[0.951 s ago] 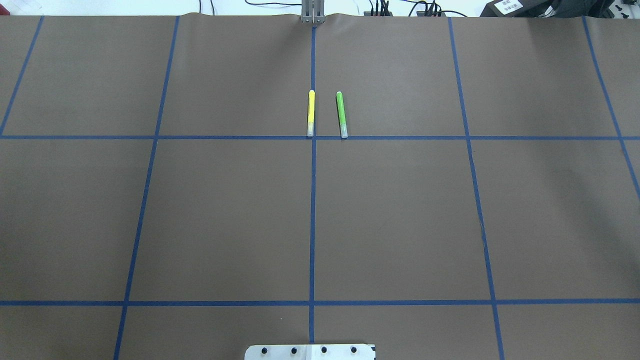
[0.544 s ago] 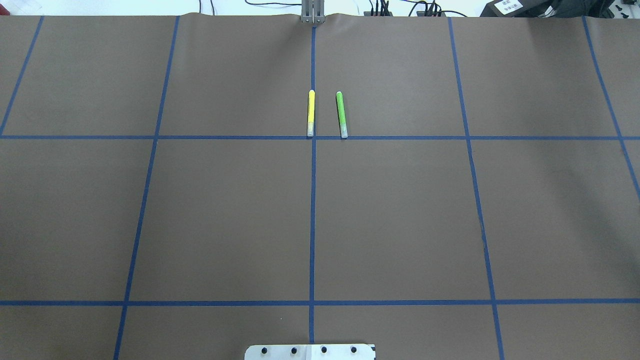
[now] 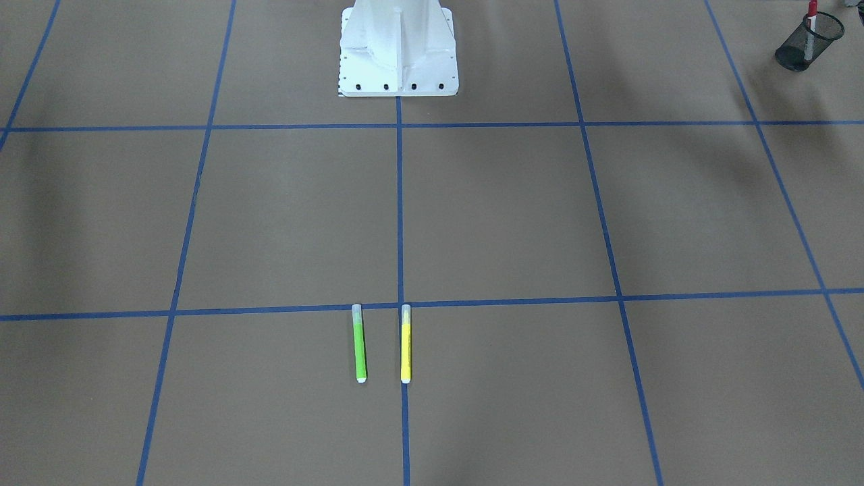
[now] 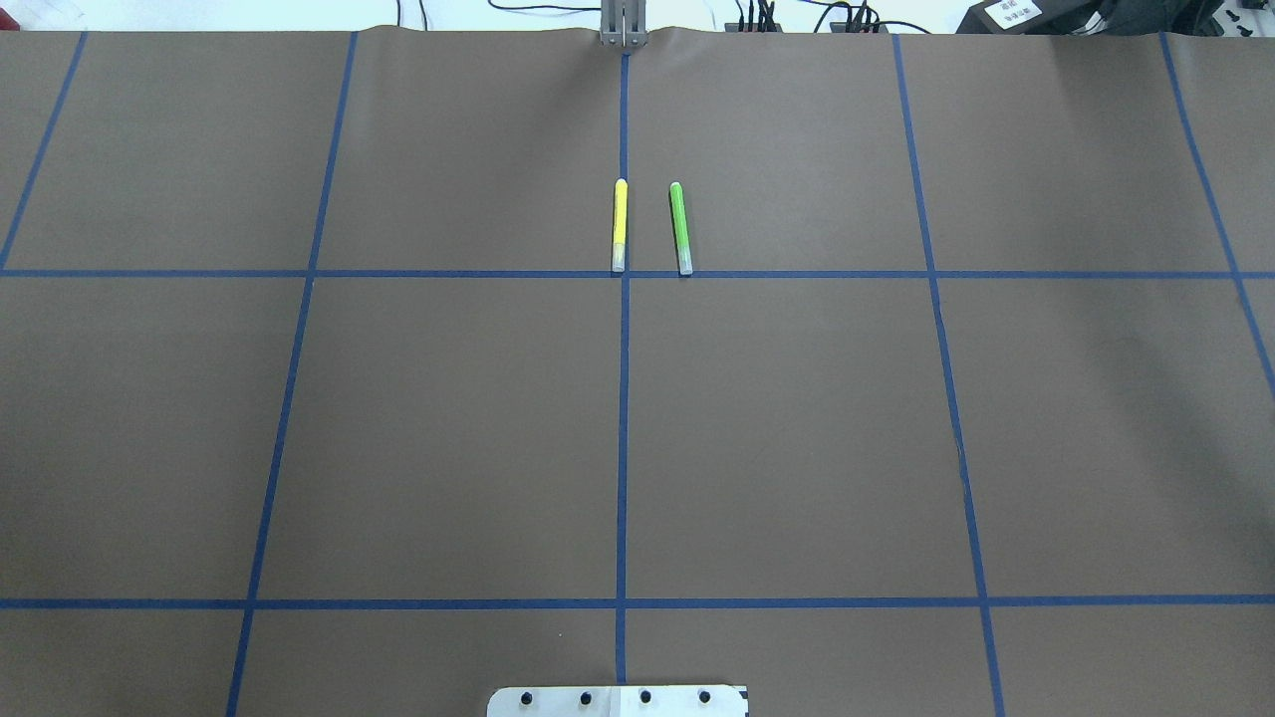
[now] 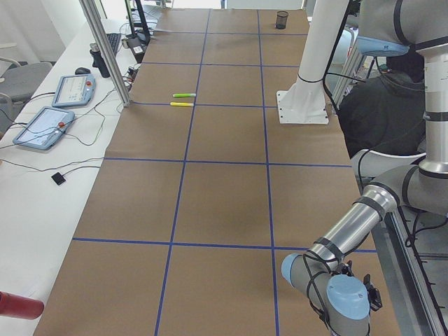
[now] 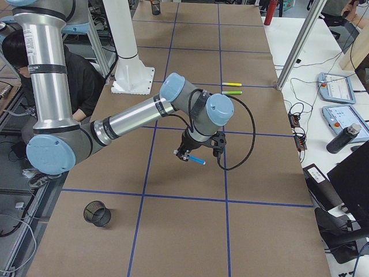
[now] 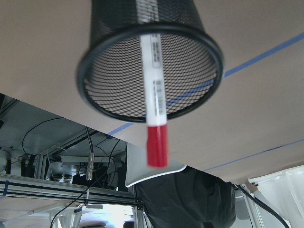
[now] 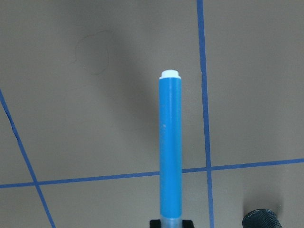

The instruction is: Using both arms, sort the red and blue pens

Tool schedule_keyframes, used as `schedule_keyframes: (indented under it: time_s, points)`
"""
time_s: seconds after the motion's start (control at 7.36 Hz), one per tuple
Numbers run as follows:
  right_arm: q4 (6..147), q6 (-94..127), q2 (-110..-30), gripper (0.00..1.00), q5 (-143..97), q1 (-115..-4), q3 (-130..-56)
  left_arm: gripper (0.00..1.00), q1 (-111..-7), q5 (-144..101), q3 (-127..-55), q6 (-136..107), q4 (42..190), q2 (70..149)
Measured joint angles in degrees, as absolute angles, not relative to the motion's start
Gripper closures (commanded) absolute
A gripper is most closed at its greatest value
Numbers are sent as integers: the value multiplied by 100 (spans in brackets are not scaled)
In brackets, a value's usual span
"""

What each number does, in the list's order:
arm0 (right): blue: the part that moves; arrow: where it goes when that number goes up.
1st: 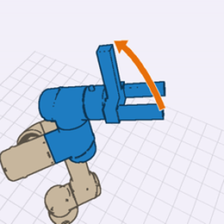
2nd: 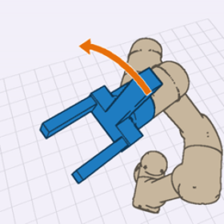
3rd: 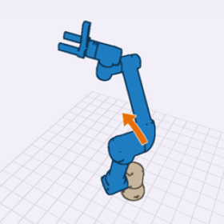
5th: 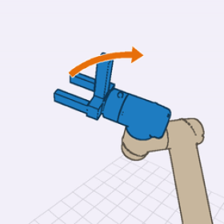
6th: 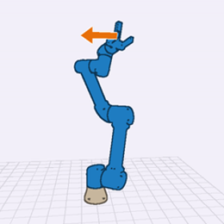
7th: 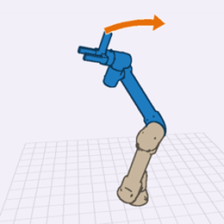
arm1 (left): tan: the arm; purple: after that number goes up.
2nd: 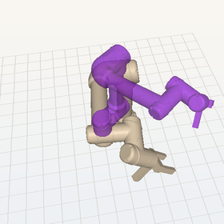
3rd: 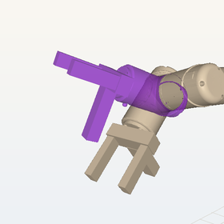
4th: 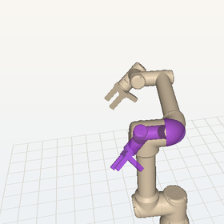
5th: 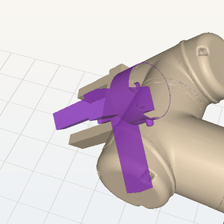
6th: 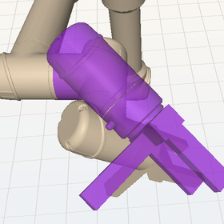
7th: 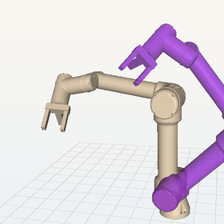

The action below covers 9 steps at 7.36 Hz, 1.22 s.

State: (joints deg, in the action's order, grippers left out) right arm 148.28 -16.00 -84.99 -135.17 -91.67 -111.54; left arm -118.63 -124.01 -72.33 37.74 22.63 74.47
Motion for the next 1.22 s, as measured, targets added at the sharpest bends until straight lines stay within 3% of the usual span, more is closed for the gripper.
schedule_keyframes:
  time_s: [0.41,1.22]
  points:
    - [14847,-1591,-8499,100,-13518,-9169,-11153,0,-11871,-12415,-7241,3762,2225,7855]
    - [15520,-2003,-9215,100,-13492,-9202,-11202,0,-11909,-12488,-7326,3762,1795,10535]
